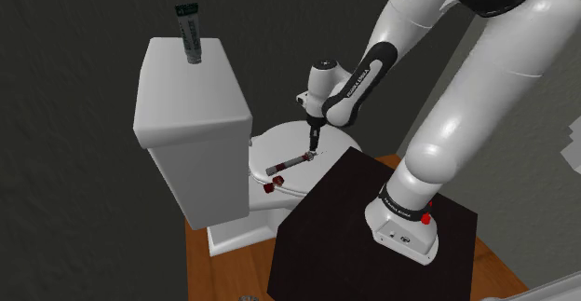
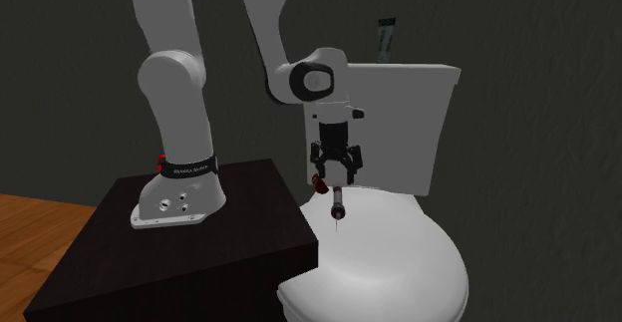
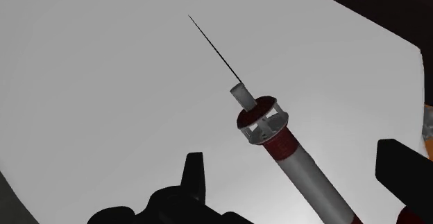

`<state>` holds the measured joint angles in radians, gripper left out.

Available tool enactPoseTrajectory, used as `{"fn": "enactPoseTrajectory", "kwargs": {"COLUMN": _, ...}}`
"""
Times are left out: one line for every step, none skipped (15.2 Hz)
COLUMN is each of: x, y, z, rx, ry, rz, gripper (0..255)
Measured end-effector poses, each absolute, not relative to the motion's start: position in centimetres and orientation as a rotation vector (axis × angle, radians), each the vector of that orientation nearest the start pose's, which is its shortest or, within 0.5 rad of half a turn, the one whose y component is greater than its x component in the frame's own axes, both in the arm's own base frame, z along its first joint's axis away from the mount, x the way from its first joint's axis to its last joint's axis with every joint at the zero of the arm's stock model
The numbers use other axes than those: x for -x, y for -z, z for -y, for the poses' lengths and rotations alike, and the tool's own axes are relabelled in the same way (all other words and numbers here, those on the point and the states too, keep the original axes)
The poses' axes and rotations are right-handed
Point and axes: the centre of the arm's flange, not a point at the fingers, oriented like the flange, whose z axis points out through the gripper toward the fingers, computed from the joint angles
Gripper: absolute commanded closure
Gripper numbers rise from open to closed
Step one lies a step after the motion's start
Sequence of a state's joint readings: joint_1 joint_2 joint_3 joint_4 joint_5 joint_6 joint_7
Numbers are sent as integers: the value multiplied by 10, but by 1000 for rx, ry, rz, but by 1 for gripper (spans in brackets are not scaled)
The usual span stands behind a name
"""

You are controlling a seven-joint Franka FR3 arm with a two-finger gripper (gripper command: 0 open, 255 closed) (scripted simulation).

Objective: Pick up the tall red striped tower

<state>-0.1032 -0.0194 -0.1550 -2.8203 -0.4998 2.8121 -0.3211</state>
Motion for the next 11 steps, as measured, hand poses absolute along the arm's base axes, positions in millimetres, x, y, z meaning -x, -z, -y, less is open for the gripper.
{"fn": "enactPoseTrajectory", "kwargs": {"x": -362, "y": -196, "z": 73, "rx": 3176, "ry": -58, "rz": 892, "gripper": 0}}
{"fn": "enactPoseTrajectory", "kwargs": {"x": -364, "y": -182, "z": 75, "rx": 3171, "ry": -58, "rz": 910, "gripper": 0}}
{"fn": "enactPoseTrajectory", "kwargs": {"x": -364, "y": -171, "z": 77, "rx": 3166, "ry": -58, "rz": 929, "gripper": 0}}
{"fn": "enactPoseTrajectory", "kwargs": {"x": -364, "y": -164, "z": 77, "rx": 3162, "ry": -58, "rz": 938, "gripper": 0}}
{"fn": "enactPoseTrajectory", "kwargs": {"x": -365, "y": -158, "z": 78, "rx": 3161, "ry": -57, "rz": 944, "gripper": 0}}
{"fn": "enactPoseTrajectory", "kwargs": {"x": -366, "y": -151, "z": 78, "rx": 3160, "ry": -57, "rz": 946, "gripper": 0}}
{"fn": "enactPoseTrajectory", "kwargs": {"x": -365, "y": -145, "z": 79, "rx": 3159, "ry": -57, "rz": 947, "gripper": 0}}
{"fn": "enactPoseTrajectory", "kwargs": {"x": -365, "y": -140, "z": 78, "rx": 3159, "ry": -57, "rz": 949, "gripper": 0}}
{"fn": "enactPoseTrajectory", "kwargs": {"x": -365, "y": -132, "z": 79, "rx": 3158, "ry": -58, "rz": 949, "gripper": 0}}
{"fn": "enactPoseTrajectory", "kwargs": {"x": -366, "y": -127, "z": 79, "rx": 3158, "ry": -58, "rz": 949, "gripper": 0}}
{"fn": "enactPoseTrajectory", "kwargs": {"x": -365, "y": -123, "z": 79, "rx": 3158, "ry": -57, "rz": 949, "gripper": 0}}
